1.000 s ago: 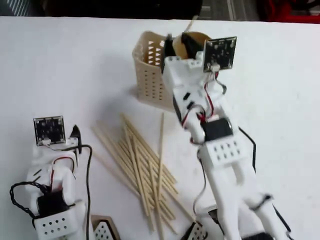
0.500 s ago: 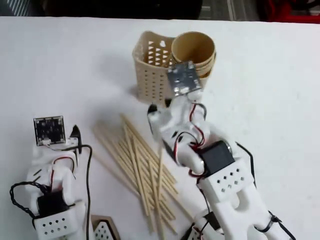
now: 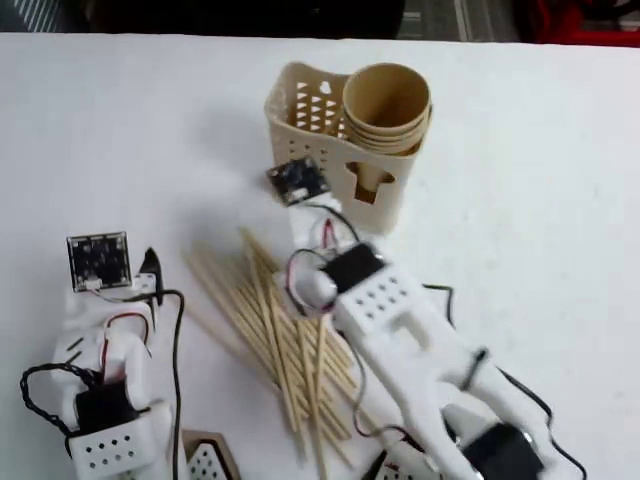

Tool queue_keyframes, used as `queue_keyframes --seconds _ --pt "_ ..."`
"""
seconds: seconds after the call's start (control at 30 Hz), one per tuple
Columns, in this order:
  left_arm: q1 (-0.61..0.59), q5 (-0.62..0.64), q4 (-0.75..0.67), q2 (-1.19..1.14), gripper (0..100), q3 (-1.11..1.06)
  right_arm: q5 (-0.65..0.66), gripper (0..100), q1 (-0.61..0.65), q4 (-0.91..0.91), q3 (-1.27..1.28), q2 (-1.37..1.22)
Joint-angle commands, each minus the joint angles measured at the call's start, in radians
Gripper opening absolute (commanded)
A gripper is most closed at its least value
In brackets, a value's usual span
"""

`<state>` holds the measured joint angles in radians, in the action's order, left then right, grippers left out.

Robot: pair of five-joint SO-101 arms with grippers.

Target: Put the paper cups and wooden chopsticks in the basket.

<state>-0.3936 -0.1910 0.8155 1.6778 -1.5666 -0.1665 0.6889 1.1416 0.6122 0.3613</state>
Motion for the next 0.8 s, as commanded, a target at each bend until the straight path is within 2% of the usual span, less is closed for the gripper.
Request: queue_keyframes --seconds 0.0,0.77 --pt "-0.002 0.005 -0.025 0.012 21 0.003 -0.041 28.4 0.03 0.002 -0.074 -0.074" --pt "-0.002 0.005 -0.025 0.012 21 0.003 -0.041 28.3 0.074 -0.038 -0.218 -0.435"
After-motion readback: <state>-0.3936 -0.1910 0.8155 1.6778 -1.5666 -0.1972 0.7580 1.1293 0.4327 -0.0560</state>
